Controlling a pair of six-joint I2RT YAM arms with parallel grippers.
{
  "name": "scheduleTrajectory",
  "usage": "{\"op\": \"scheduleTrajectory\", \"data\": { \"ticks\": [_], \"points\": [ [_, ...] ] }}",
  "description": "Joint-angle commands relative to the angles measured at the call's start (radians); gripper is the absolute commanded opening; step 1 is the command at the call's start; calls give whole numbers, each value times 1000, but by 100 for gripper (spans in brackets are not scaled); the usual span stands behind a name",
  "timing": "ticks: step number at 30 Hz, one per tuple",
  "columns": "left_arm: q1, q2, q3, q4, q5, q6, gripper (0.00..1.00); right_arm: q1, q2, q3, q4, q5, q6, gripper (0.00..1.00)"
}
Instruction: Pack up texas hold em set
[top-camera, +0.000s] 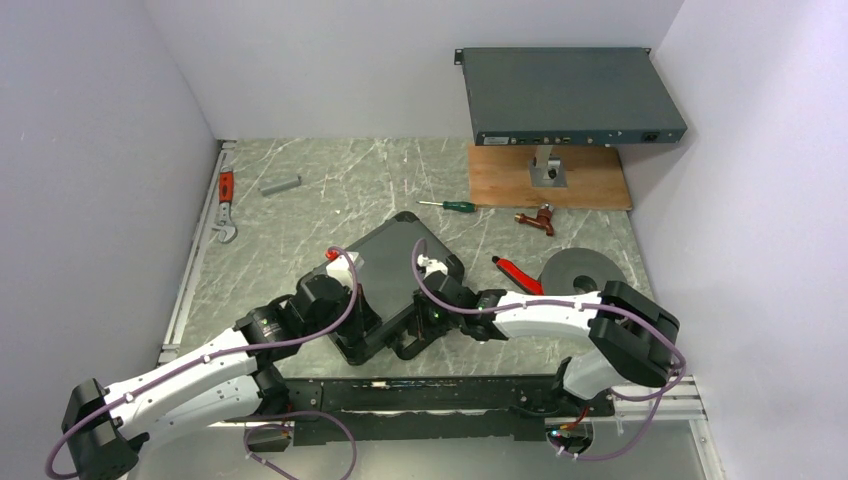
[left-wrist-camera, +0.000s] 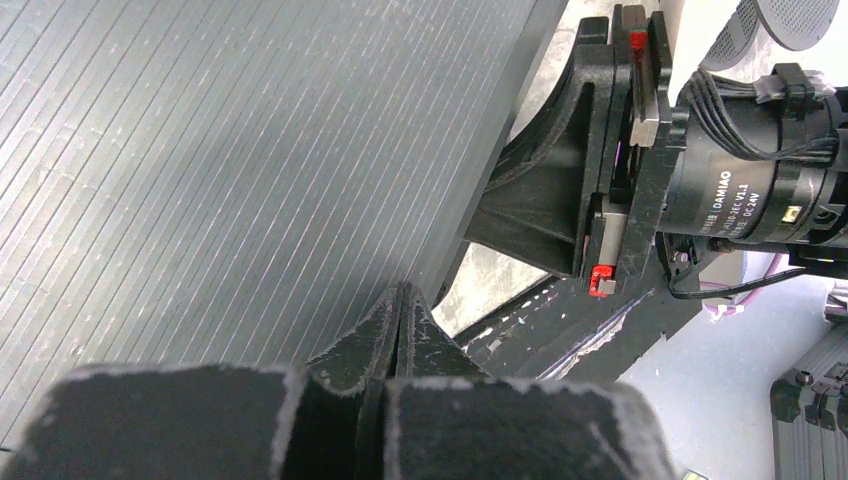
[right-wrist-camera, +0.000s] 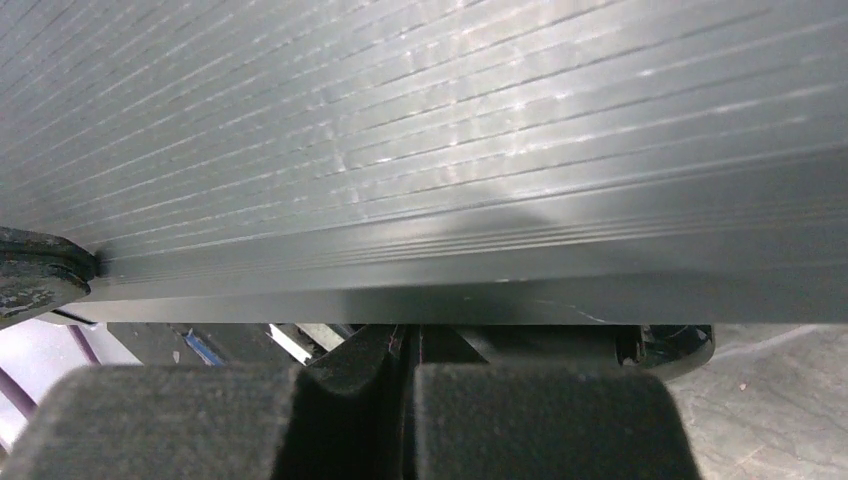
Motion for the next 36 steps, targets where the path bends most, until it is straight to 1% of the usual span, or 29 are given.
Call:
{"op": "scheduleTrajectory", "data": {
  "ticks": [1,7,10,19,27,30,36],
  "points": [
    [-19,36,-60,-220,36,5,0,-30,-30,106,95,116,-25,0],
    [-19,36,-63,-214,36,2,0,-39,-20,154,66,138,-51,0],
    [-19,38,-62,-214,36,4,0,-41,-16,151,64,146,-54,0],
    [-22,42,-60,-211,36,-1,0,-62,1,51,129,131,-11,0],
    [-21,65,-38,-213,35,3,0,-67,-5,-5,145,142,-5,0],
    [-22,70,-33,-214,36,0,0,-67,-24,-45,154,164,25,0],
    [-25,91,-22,-208,36,-2,0,-69,-98,-160,169,260,168,0]
  ]
}}
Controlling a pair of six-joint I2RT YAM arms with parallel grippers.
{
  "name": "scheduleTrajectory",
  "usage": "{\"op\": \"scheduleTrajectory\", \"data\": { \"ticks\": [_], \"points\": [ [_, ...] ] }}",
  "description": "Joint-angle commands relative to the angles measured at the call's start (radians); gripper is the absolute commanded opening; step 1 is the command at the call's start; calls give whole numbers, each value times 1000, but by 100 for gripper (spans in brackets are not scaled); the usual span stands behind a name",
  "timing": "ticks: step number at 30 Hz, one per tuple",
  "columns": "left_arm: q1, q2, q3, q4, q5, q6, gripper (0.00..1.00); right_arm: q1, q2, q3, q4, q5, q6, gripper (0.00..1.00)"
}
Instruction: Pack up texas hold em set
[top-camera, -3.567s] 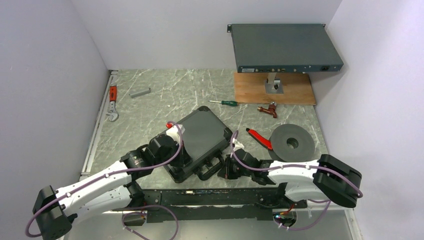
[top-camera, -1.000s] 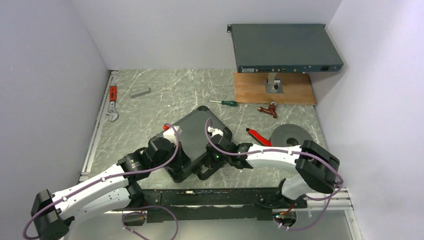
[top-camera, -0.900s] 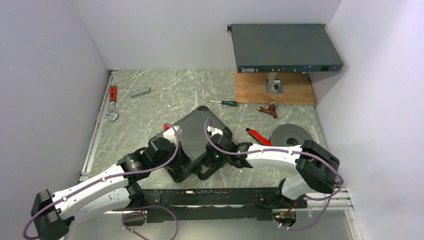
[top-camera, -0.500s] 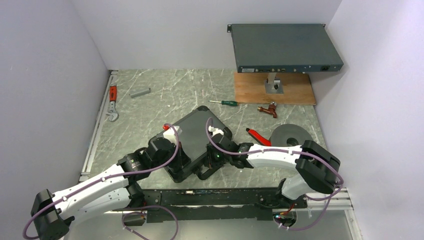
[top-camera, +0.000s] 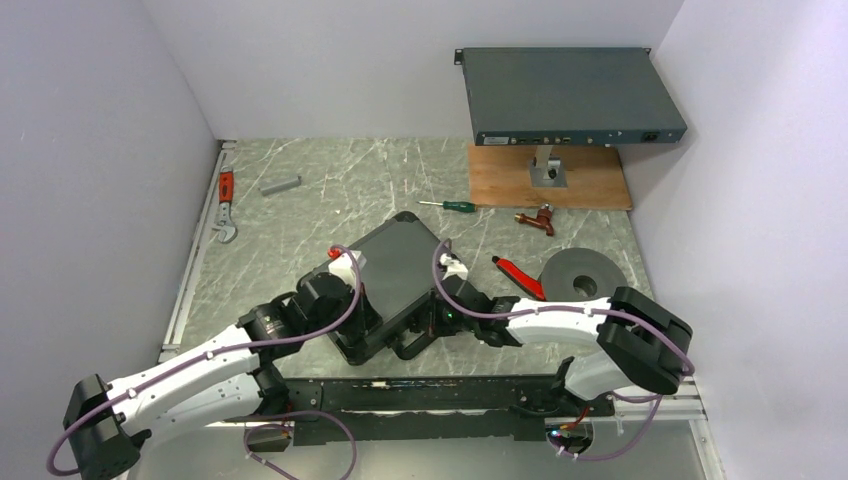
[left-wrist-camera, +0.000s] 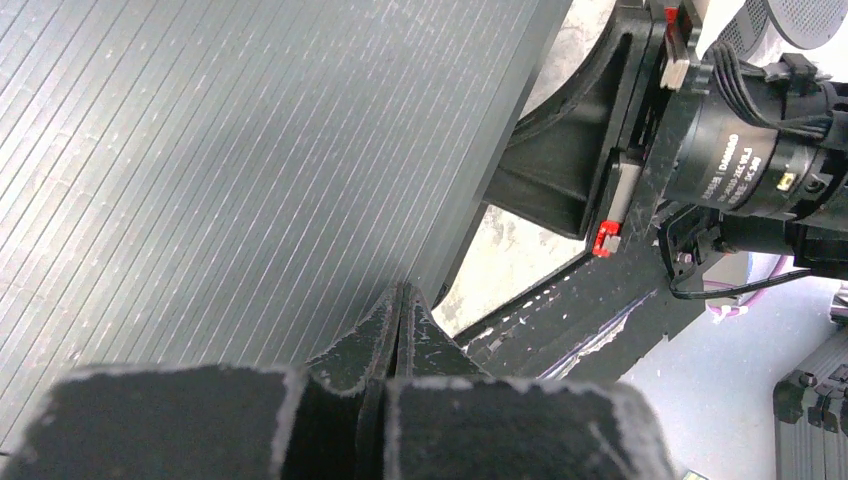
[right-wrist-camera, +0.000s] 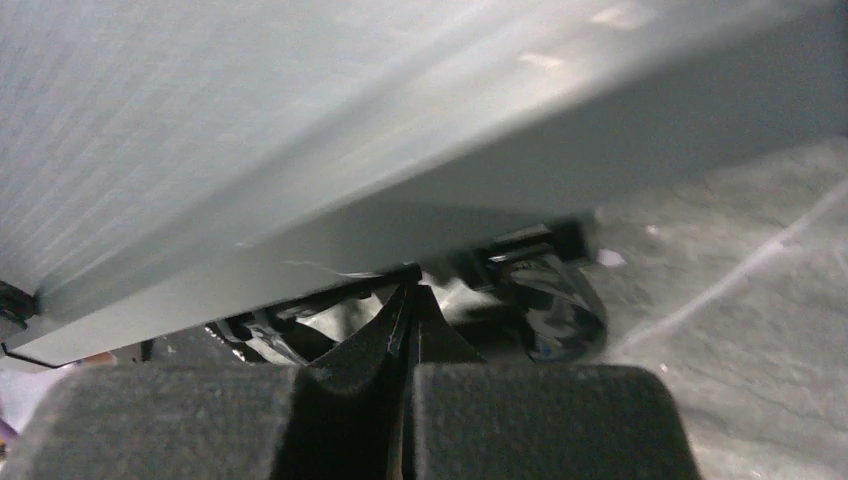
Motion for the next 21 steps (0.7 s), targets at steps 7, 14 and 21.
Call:
{"op": "scheduleTrajectory", "data": {
  "ticks": [7,14,21],
  "points": [
    [-31,98,-21,-189,39,-3,0,-42,-30,-90,134,198,153,0],
    [-38,98,-15,-199,38,-3,0,-41,-53,-54,33,177,147,0],
    [-39,111,-27,-162,39,1,0,-28,-131,-59,-17,136,175,0]
  ]
}}
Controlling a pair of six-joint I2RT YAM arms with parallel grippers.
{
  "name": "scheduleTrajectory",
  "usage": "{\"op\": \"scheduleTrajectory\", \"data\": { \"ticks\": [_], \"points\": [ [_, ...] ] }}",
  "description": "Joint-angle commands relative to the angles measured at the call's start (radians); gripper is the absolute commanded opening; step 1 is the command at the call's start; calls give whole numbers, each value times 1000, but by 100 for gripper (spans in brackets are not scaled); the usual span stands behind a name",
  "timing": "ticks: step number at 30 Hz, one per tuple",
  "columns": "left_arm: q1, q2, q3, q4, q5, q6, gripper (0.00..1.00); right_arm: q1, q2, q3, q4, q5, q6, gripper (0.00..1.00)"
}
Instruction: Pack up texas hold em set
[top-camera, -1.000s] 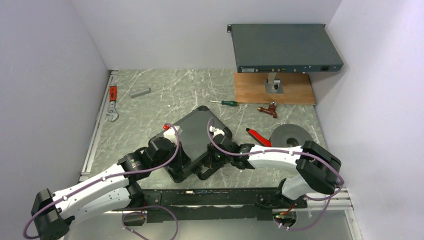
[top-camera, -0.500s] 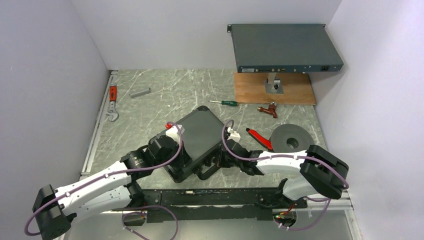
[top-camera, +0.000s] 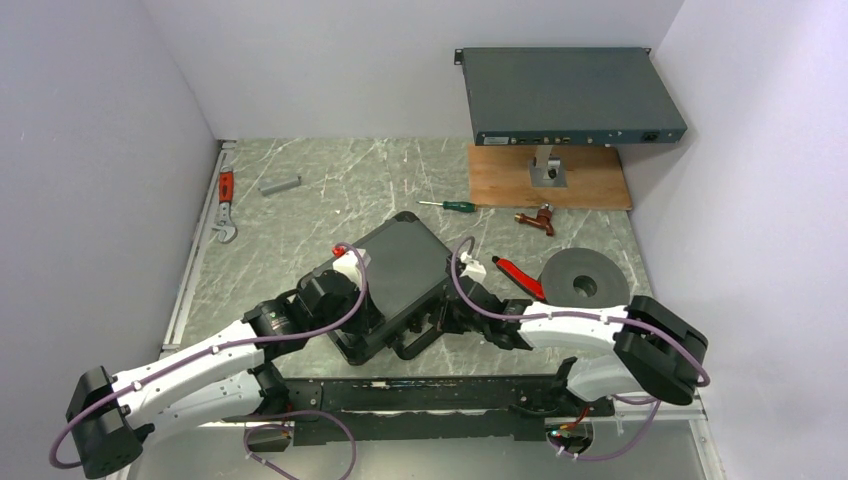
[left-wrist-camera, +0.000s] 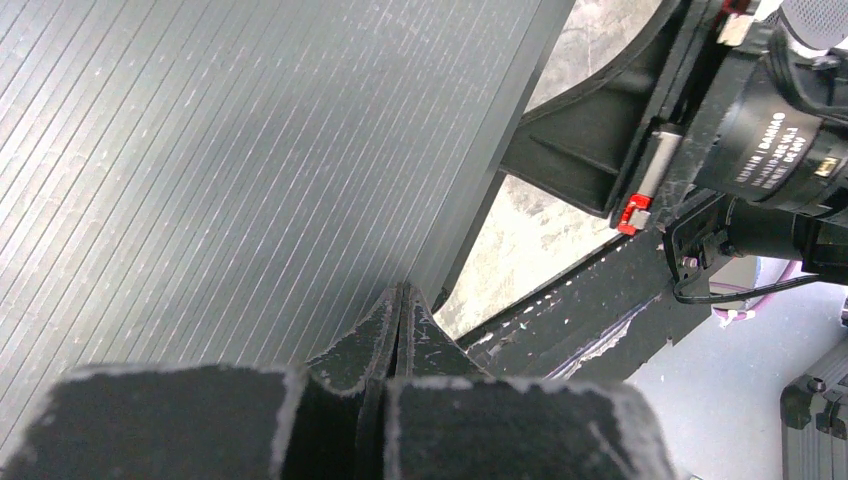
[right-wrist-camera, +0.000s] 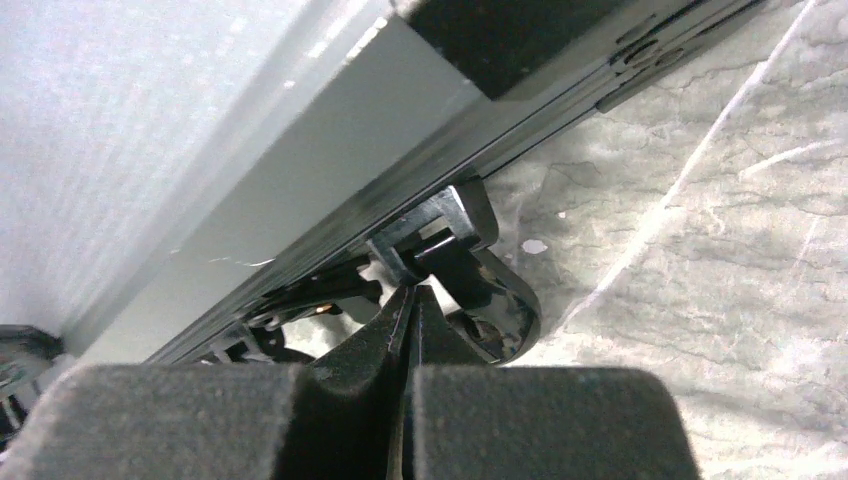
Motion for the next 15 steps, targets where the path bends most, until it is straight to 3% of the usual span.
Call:
{"op": "scheduleTrajectory", "data": {
  "ticks": [1,15],
  "points": [
    [-25,64,-58,-159,53,3,0,9,-45,26,-1,1,29,0],
    [-27,44,-77,-150,54,10,0,46,131,90,101,-91,76,0]
  ]
}}
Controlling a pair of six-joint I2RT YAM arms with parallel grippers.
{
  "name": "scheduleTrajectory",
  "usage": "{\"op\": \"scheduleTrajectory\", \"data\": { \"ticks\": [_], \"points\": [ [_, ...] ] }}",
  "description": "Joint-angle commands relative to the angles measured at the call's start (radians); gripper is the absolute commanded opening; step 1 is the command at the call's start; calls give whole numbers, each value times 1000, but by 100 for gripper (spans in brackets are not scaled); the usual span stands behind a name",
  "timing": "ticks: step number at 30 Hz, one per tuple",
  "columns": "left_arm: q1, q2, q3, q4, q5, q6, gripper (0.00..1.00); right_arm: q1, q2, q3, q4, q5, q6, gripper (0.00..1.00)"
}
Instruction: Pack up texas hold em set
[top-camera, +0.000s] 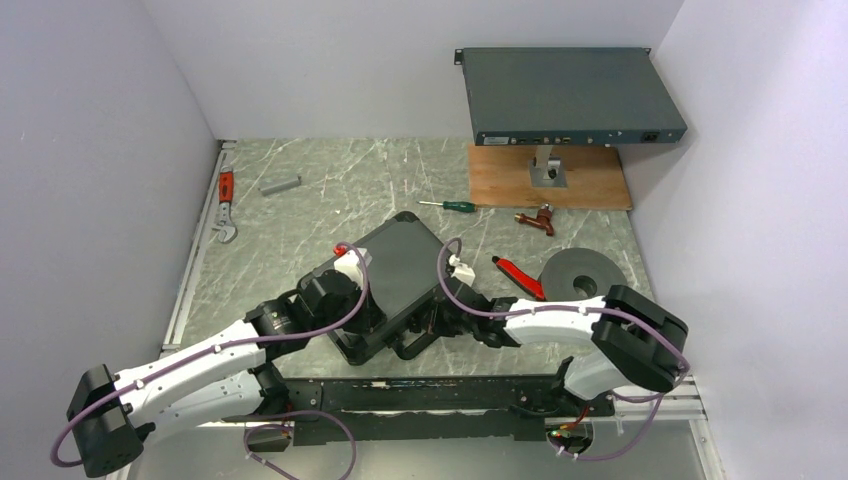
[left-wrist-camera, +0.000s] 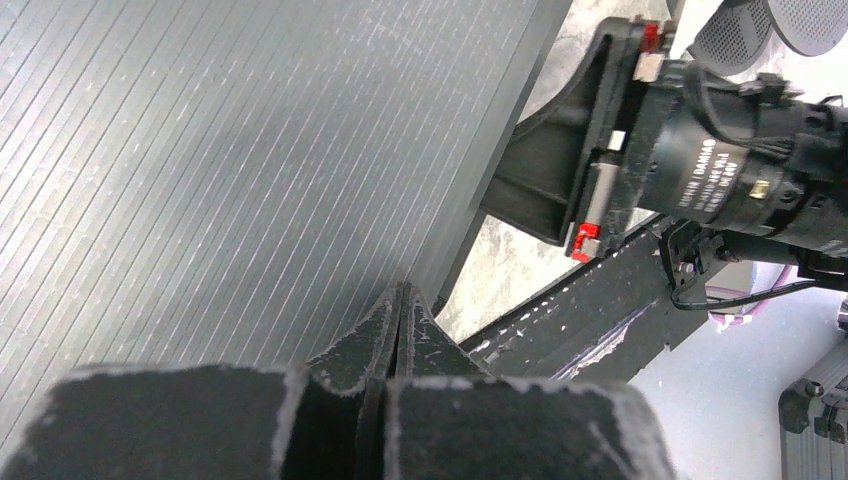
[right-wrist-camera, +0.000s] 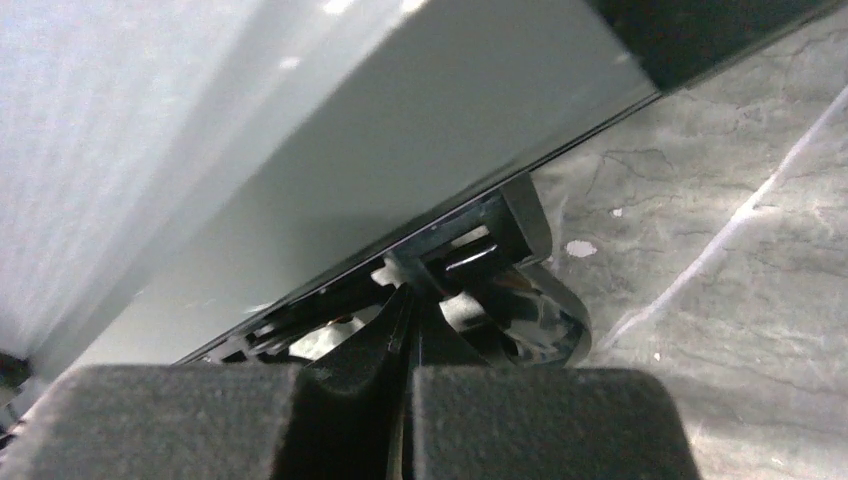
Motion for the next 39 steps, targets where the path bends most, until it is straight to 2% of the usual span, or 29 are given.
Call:
{"op": "scheduleTrajectory", "data": {
  "ticks": [1,10,20,26,39],
  "points": [
    [-25,30,-76,-172,54,8,0,11,62,42,94,-56,46,0],
    [-25,25,-82,-180,55,7,0,12,91,52,91,-63,50,0],
    [-25,30,-76,-175,55,10,0,13,-82,39,-161,52,-3,0],
    [-25,47,-67,-166,55,15,0,27,-117,36,-102,-6,-39,0],
    [-25,37,-72,-177,55,9,0,47,26,70,1,-55,-45,0]
  ]
}}
